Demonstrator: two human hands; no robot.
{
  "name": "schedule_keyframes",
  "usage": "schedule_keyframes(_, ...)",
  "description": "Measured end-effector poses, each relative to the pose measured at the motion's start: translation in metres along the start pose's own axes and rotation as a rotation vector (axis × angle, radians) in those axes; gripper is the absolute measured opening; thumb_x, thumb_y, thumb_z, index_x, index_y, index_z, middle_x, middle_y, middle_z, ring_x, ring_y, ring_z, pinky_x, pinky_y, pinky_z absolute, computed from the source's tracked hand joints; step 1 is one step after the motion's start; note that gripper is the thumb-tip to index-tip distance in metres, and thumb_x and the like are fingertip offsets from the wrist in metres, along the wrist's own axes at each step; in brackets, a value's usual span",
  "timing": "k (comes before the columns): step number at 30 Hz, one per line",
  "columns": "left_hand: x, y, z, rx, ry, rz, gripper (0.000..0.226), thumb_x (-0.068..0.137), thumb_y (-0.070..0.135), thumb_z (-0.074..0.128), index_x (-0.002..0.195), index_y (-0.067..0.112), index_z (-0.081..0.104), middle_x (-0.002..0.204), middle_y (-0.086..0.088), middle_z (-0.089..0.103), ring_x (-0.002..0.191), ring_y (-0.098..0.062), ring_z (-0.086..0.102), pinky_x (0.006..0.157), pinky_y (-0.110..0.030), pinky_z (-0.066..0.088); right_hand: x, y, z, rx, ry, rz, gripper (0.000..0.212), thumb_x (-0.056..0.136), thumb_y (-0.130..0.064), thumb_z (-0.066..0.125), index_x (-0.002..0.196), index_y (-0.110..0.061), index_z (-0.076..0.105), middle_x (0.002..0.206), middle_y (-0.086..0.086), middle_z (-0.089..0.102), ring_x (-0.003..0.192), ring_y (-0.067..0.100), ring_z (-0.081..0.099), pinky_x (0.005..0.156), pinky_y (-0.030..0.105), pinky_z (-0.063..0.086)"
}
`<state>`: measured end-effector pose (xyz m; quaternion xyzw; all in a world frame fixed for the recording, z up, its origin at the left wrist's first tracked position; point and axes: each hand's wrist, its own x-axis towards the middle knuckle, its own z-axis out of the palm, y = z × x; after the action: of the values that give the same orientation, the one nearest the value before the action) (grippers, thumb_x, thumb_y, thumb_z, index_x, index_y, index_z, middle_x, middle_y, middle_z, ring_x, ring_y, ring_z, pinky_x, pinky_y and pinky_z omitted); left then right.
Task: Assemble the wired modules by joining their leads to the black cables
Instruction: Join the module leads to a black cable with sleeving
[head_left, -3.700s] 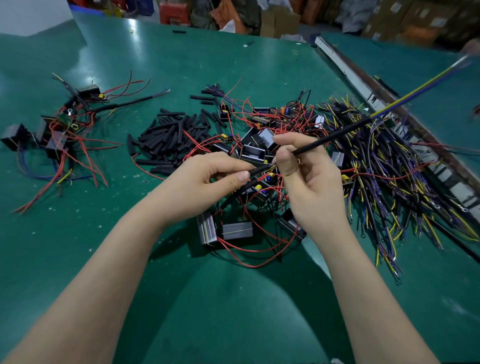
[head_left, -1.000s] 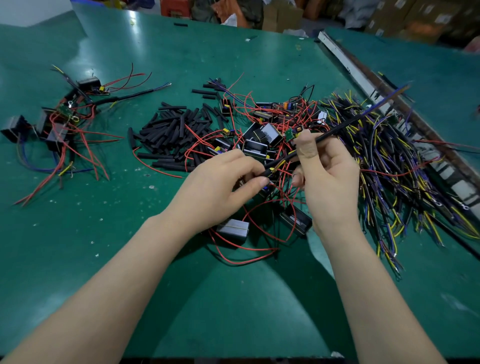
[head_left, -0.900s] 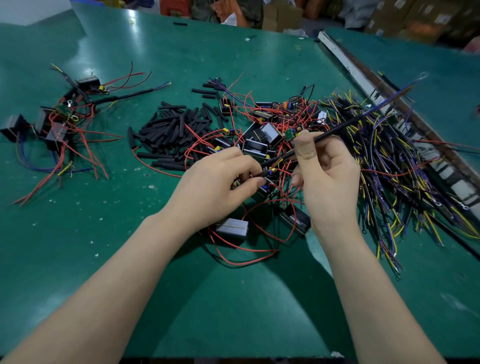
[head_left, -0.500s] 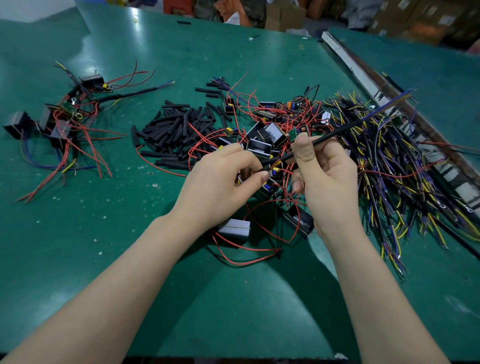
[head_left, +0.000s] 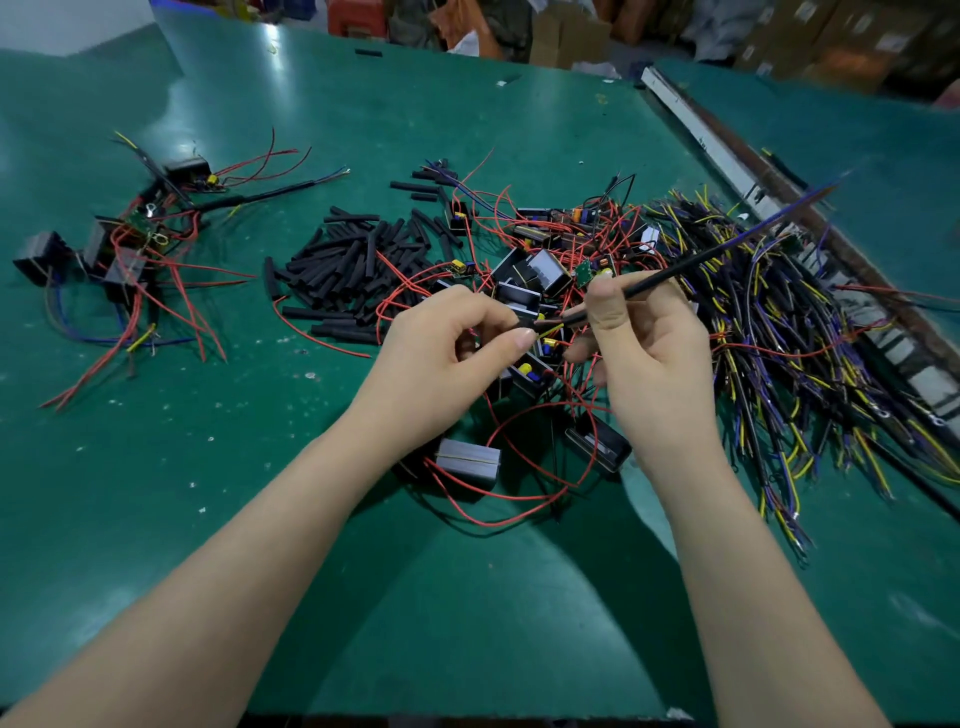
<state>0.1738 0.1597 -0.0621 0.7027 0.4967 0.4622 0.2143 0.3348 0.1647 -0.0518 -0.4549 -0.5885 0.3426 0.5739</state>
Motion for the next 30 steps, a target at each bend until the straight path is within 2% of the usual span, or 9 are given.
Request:
schedule_keyframes(3, -0.0008, -0.0014, -0.0004, 0.061, 0.001, 0.035, 0.01, 0.086, 0.023, 0.07, 0.08, 0.015, 0.067, 0.076, 0.0, 0.057, 0.067, -0.013, 0.052, 0.067, -0.018, 0.039, -0.0015, -0.0024, 0.0014, 0.015, 0.0, -0.033, 0.014, 0.097, -0.024, 0.056, 0.083, -0.024, 0.055, 0.071, 0.0, 0.053, 0.052, 0.007, 0.053, 0.054, 0.014, 0.041)
schedule_keyframes(8, -0.0011, -0.0008, 0.0003, 0.149, -0.032, 0.126, 0.013, 0.084, 0.023, 0.071, 0.083, 0.01, 0.07, 0.076, 0.001, 0.057, 0.071, -0.01, 0.05, 0.069, -0.022, 0.04, -0.0021, -0.0053, 0.0019, 0.042, 0.014, -0.042, 0.011, 0.094, -0.018, 0.062, 0.085, -0.02, 0.055, 0.07, -0.001, 0.057, 0.052, 0.007, 0.052, 0.056, 0.016, 0.042)
schedule_keyframes(10, -0.0019, -0.0003, 0.0021, 0.162, -0.041, 0.124, 0.013, 0.084, 0.025, 0.072, 0.083, 0.013, 0.071, 0.077, 0.003, 0.056, 0.073, -0.012, 0.052, 0.071, -0.029, 0.044, -0.0027, -0.0053, 0.0024, 0.049, 0.002, -0.054, 0.012, 0.091, -0.014, 0.065, 0.085, -0.019, 0.056, 0.07, -0.004, 0.058, 0.056, 0.008, 0.053, 0.056, 0.016, 0.043)
schedule_keyframes(13, -0.0034, -0.0006, 0.0038, 0.186, -0.007, 0.091, 0.014, 0.085, 0.031, 0.07, 0.085, 0.017, 0.071, 0.078, 0.005, 0.057, 0.074, -0.016, 0.055, 0.069, -0.037, 0.047, -0.0042, -0.0037, 0.0043, -0.027, -0.029, -0.081, 0.016, 0.088, -0.011, 0.069, 0.085, -0.023, 0.058, 0.078, 0.0, 0.061, 0.069, 0.011, 0.056, 0.065, 0.022, 0.045)
schedule_keyframes(17, -0.0027, 0.0015, 0.0037, 0.137, -0.016, 0.121, 0.019, 0.085, 0.029, 0.061, 0.087, 0.012, 0.07, 0.077, 0.004, 0.054, 0.072, -0.012, 0.049, 0.07, -0.027, 0.041, -0.0027, -0.0014, 0.0022, -0.11, -0.04, -0.055, 0.013, 0.093, -0.018, 0.063, 0.084, -0.028, 0.062, 0.082, -0.002, 0.058, 0.066, 0.0, 0.051, 0.066, 0.015, 0.039)
schedule_keyframes(20, -0.002, 0.0026, 0.003, 0.105, -0.015, 0.11, 0.017, 0.088, 0.024, 0.062, 0.092, 0.009, 0.069, 0.078, 0.006, 0.051, 0.073, -0.009, 0.046, 0.069, -0.018, 0.036, -0.0013, 0.0, 0.0014, -0.147, -0.042, 0.013, 0.014, 0.094, -0.029, 0.061, 0.08, -0.029, 0.063, 0.082, -0.004, 0.059, 0.071, 0.005, 0.053, 0.068, 0.02, 0.042)
schedule_keyframes(22, -0.0022, 0.0023, 0.0026, 0.082, -0.014, 0.093, 0.013, 0.089, 0.02, 0.063, 0.093, 0.009, 0.069, 0.078, 0.006, 0.05, 0.073, -0.009, 0.046, 0.07, -0.015, 0.035, -0.0016, 0.0001, 0.0021, -0.111, -0.055, 0.056, 0.015, 0.093, -0.03, 0.062, 0.079, -0.028, 0.064, 0.073, -0.007, 0.057, 0.068, 0.009, 0.053, 0.062, 0.021, 0.042)
schedule_keyframes(27, -0.0019, 0.0017, 0.001, 0.068, -0.006, 0.068, 0.016, 0.09, 0.026, 0.06, 0.091, 0.013, 0.07, 0.079, 0.002, 0.054, 0.075, -0.01, 0.049, 0.072, -0.022, 0.038, -0.002, -0.0014, 0.0004, -0.057, -0.13, 0.042, 0.011, 0.093, -0.019, 0.063, 0.084, -0.025, 0.066, 0.064, -0.012, 0.059, 0.06, 0.004, 0.055, 0.061, 0.014, 0.044)
schedule_keyframes(30, -0.0023, 0.001, 0.0003, 0.101, 0.009, 0.081, 0.016, 0.089, 0.027, 0.061, 0.088, 0.014, 0.07, 0.077, 0.0, 0.053, 0.071, -0.012, 0.048, 0.069, -0.027, 0.04, -0.002, 0.0, 0.0002, -0.052, -0.159, 0.031, 0.013, 0.092, -0.014, 0.064, 0.084, -0.025, 0.065, 0.07, -0.01, 0.06, 0.061, 0.004, 0.055, 0.062, 0.015, 0.044)
